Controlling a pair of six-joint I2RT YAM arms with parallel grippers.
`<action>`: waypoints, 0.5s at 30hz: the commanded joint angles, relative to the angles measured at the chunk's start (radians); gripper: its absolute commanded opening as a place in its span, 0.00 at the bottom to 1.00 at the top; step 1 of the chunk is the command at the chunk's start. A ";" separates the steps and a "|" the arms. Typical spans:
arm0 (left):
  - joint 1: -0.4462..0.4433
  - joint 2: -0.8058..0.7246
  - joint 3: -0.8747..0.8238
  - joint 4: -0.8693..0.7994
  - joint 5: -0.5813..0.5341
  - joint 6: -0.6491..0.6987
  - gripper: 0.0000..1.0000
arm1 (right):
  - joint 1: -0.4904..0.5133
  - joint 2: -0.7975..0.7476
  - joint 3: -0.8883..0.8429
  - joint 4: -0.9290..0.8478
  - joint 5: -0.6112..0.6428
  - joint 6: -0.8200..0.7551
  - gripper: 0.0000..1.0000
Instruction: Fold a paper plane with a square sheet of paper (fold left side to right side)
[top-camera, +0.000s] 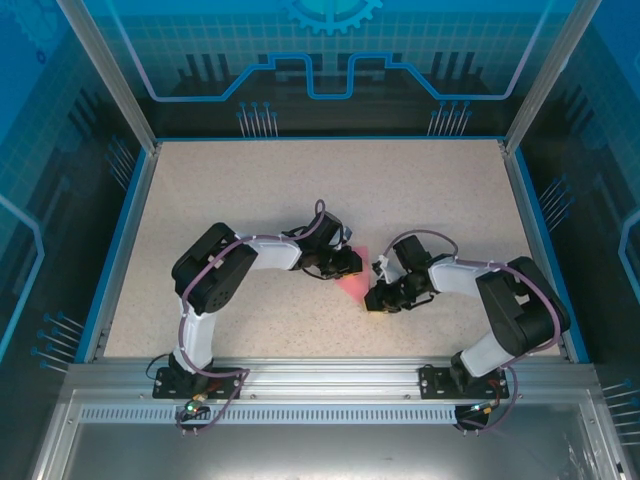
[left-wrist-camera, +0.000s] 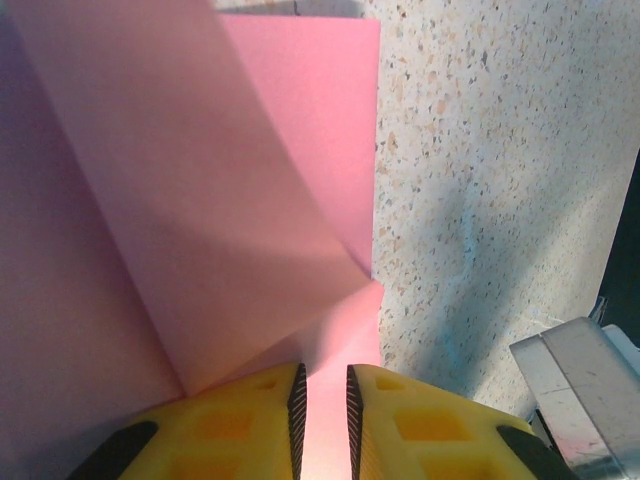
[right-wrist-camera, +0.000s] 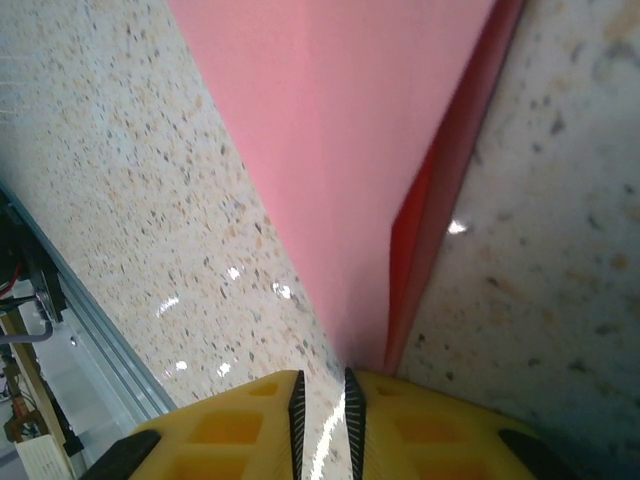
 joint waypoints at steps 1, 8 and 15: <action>0.001 0.011 -0.033 -0.098 -0.057 0.021 0.22 | 0.020 -0.020 -0.034 -0.157 0.020 -0.012 0.19; 0.001 0.011 -0.035 -0.091 -0.052 0.017 0.22 | -0.011 -0.164 -0.007 -0.115 -0.079 -0.004 0.08; 0.001 0.009 -0.036 -0.088 -0.049 0.015 0.22 | -0.033 -0.099 0.020 0.086 -0.115 0.084 0.02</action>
